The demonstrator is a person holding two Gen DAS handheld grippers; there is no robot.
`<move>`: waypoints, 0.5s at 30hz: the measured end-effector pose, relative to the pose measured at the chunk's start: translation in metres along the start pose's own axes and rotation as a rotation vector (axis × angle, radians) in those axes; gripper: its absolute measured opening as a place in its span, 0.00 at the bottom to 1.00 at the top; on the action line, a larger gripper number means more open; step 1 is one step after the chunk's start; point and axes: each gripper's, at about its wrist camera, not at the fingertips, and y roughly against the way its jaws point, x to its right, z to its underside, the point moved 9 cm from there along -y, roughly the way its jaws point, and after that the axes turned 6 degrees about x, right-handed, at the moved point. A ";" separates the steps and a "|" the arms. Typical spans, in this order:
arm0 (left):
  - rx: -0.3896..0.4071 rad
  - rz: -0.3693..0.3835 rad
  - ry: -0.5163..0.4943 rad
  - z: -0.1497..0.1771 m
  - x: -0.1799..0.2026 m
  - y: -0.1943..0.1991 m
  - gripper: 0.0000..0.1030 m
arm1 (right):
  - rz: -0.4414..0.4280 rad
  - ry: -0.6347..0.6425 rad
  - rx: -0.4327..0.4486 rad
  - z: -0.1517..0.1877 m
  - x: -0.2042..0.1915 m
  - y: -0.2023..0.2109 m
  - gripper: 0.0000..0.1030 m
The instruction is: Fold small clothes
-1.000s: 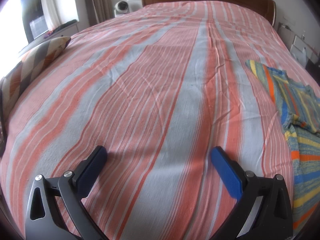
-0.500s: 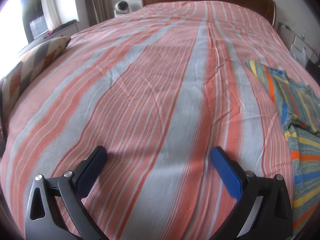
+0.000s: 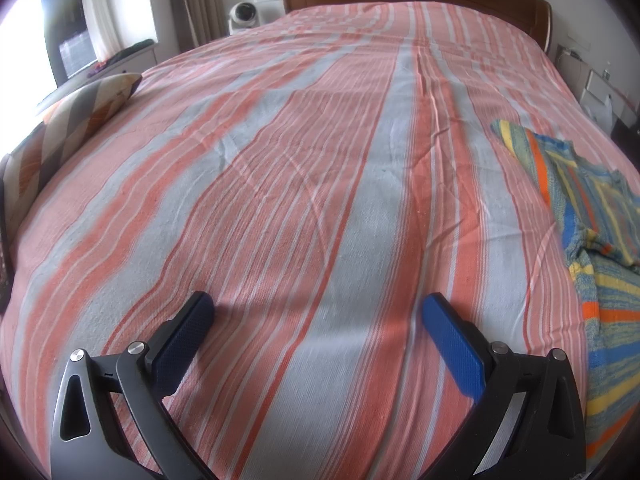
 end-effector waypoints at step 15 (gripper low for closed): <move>0.000 0.000 0.000 0.000 0.000 0.001 1.00 | -0.007 -0.005 0.004 -0.001 -0.001 0.001 0.87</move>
